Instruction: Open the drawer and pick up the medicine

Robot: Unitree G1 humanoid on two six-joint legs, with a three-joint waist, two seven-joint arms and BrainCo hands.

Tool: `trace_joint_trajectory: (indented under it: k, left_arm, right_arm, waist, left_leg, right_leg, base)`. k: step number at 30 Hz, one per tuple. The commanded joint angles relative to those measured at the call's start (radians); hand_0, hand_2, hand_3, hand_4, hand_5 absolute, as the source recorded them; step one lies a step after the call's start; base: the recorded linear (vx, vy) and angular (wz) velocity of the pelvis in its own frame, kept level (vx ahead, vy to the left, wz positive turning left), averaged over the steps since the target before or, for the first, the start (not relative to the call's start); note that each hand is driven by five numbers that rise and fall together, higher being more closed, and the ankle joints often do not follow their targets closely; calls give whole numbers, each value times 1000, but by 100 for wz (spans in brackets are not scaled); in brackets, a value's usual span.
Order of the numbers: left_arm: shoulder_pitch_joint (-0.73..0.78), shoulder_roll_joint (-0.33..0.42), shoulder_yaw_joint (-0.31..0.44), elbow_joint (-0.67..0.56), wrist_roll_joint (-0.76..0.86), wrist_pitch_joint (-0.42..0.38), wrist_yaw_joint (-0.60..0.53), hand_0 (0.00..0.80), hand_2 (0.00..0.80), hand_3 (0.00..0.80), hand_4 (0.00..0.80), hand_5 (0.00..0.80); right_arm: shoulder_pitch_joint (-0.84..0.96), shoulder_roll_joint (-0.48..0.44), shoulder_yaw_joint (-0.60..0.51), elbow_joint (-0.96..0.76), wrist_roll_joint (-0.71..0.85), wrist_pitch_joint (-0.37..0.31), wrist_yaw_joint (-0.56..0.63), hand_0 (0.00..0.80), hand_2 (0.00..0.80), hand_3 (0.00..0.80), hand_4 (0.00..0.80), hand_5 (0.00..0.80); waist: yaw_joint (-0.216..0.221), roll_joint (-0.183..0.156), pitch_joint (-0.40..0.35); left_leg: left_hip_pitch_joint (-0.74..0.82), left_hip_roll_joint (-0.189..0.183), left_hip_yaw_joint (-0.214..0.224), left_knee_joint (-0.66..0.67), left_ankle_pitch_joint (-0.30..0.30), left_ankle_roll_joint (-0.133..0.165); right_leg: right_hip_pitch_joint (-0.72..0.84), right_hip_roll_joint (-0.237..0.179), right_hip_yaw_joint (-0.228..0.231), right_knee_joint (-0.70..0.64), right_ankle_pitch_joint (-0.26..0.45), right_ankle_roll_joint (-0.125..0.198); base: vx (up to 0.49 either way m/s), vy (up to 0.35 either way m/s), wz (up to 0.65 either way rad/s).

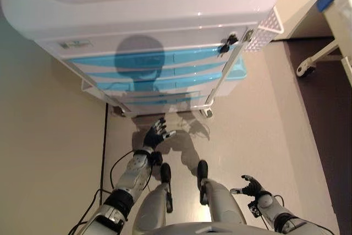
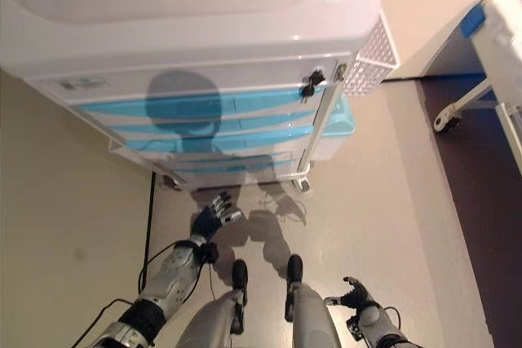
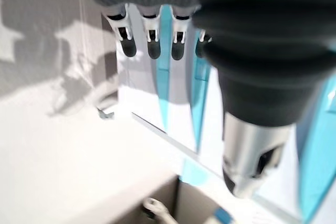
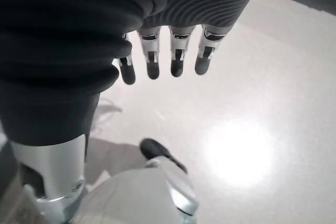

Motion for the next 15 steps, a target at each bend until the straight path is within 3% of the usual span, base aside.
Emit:
trace_joint_trajectory:
  k: [1,7,15]
  left_arm:
    - [-32,-38,23,-100,-126,-66,-9,0,0,0,0,0]
    - [-123,-107,94,-134,-355,-112,0,0,0,0,0,0]
    - [-196,-160,140,-146,-523,-155,16,0,0,0,0,0]
  right_arm:
    - [25,-21,46,-24,23,-3,-28,0,0,0,0,0]
    - [18,-24,38,-34,33,-5,-43,0,0,0,0,0]
    - [-5,-25,43,-28,35,-4,-60,0,0,0,0,0]
  waist:
    - [-1,-31,-35]
    - [-14,-48,-19]
    - [-24,-48,2]
  left_leg:
    - [-54,-43,17,71,-51,40]
    - [-143,-42,28,121,-60,42]
    - [-219,-45,32,147,-59,44]
  right_leg:
    - [-12,-21,15,8,51,50]
    - [-94,-16,23,34,55,48]
    - [-178,-17,22,68,56,46]
  base:
    - [-63,19,-14]
    - [-46,-1,-5]
    - [-21,-5,-1]
